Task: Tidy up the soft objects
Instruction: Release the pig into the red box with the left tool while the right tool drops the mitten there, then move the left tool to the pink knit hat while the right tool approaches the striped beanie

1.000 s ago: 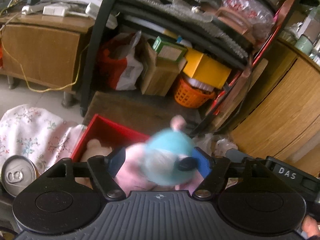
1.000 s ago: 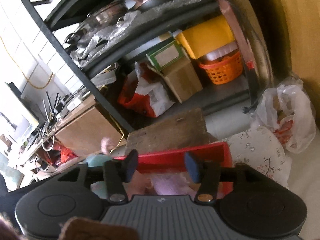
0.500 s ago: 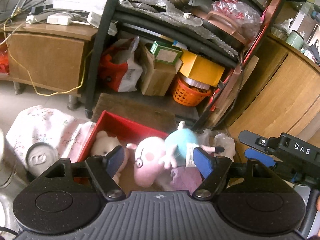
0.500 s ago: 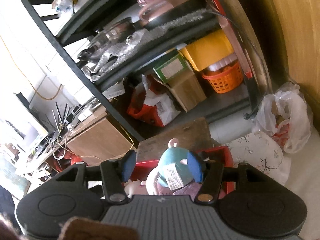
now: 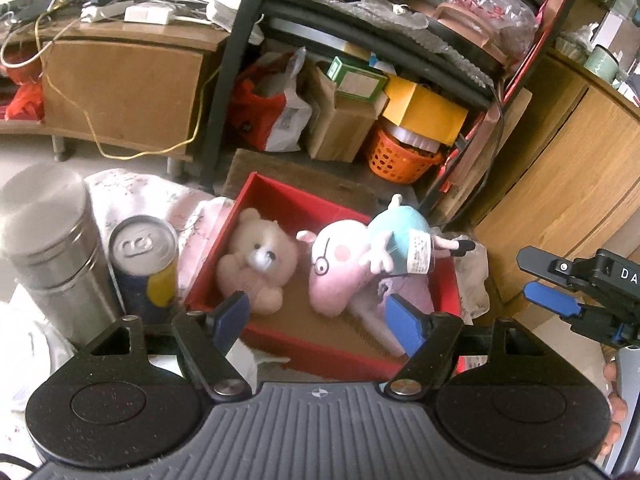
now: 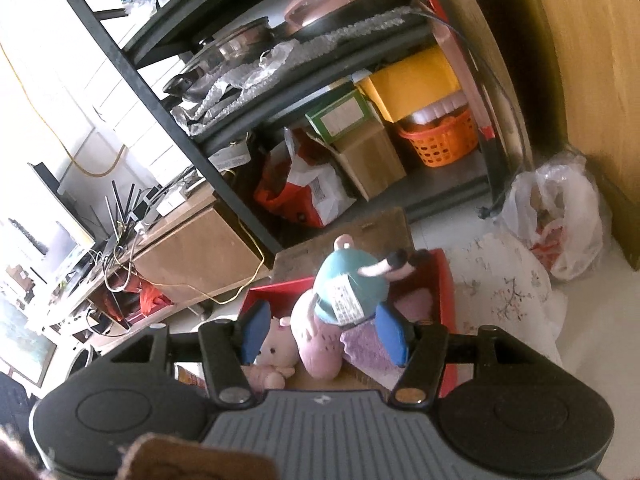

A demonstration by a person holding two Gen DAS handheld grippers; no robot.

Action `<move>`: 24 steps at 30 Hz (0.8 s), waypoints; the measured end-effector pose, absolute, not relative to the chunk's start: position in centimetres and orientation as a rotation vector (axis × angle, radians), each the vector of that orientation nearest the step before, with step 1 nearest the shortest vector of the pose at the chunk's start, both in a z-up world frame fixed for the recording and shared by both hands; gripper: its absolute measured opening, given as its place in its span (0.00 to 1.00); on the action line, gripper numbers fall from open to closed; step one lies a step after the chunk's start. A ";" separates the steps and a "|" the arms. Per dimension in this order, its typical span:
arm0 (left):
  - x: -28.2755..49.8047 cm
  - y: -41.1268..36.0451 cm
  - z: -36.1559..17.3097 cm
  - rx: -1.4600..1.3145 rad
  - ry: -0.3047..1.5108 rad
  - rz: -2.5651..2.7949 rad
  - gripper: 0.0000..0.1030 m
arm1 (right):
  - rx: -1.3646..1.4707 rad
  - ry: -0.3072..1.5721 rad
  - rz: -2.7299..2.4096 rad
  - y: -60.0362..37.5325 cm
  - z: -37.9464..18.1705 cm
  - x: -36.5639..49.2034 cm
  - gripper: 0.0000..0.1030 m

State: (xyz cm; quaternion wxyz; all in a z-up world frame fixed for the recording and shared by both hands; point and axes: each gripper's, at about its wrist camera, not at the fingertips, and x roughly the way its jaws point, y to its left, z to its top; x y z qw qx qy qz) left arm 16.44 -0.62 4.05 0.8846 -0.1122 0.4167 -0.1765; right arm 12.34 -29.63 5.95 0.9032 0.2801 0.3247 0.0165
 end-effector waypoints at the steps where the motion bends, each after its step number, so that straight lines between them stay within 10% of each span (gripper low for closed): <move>1: 16.2 -0.4 3.8 -0.231 0.873 -0.367 0.72 | 0.579 0.674 0.031 -29.7 5.9 12.2 0.30; 24: 9.6 -1.6 -0.6 -0.198 1.043 -0.468 0.71 | 0.531 0.797 0.063 -28.2 3.0 6.4 0.31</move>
